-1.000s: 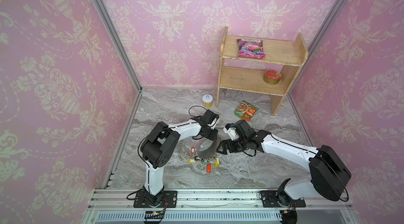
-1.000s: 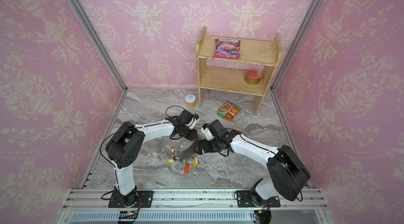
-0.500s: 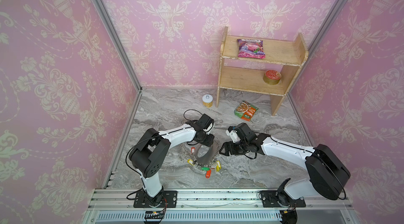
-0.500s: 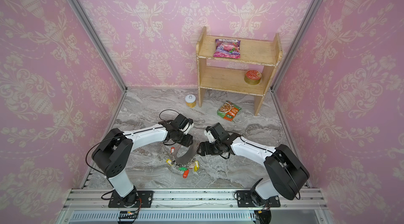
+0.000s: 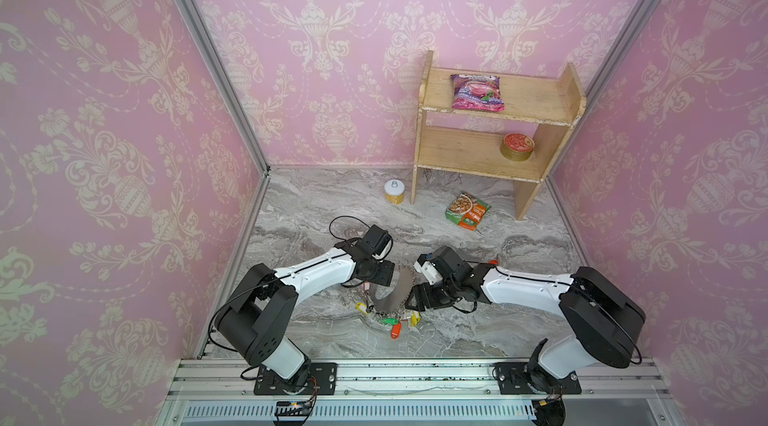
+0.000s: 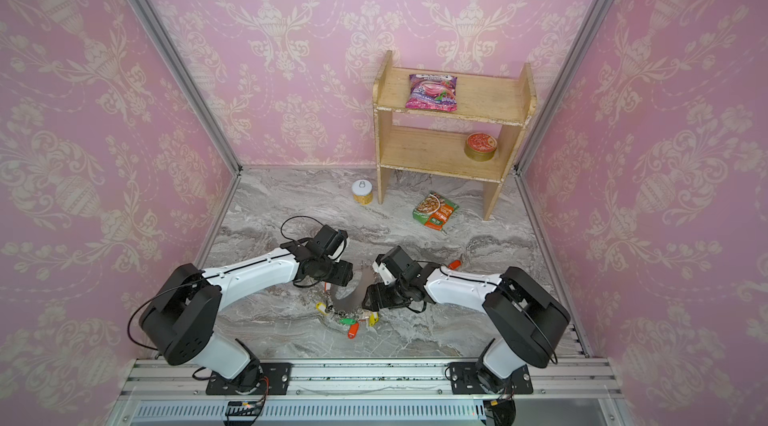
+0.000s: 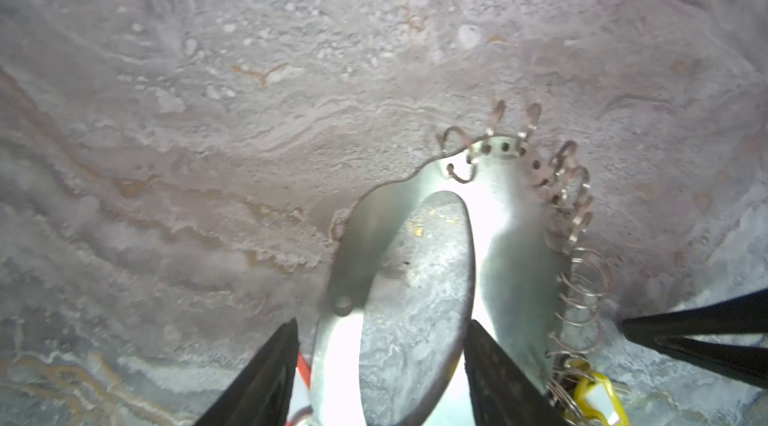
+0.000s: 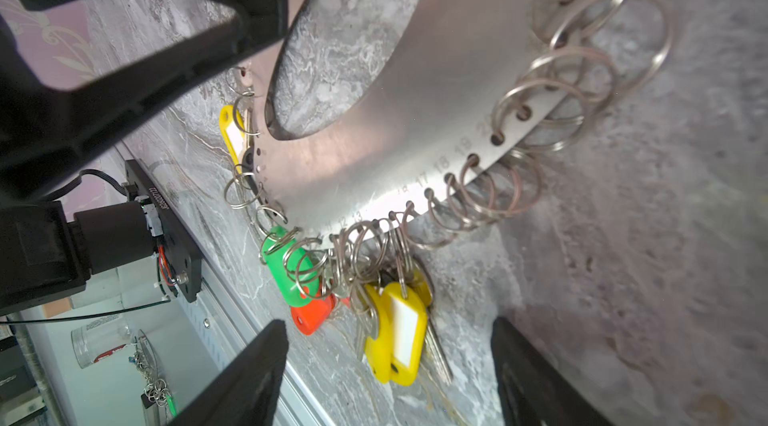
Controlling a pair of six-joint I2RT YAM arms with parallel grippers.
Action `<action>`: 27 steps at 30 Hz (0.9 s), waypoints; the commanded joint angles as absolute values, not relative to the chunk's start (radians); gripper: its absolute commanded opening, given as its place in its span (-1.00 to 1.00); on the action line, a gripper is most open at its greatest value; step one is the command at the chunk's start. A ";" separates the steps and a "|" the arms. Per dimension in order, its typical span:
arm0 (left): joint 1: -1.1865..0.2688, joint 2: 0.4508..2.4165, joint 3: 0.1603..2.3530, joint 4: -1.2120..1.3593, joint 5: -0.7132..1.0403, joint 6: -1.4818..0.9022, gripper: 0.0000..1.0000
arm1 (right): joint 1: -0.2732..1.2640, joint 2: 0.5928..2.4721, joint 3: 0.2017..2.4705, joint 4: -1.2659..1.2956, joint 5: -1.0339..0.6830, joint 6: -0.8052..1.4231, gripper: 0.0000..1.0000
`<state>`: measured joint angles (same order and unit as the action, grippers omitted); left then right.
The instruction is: Put the keys on the keyring
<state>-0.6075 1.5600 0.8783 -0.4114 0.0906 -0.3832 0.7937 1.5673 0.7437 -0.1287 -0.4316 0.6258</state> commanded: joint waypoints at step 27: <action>-0.593 1.489 0.836 -0.370 0.107 -0.411 0.28 | 0.840 1.442 0.791 -0.235 -0.284 0.772 0.19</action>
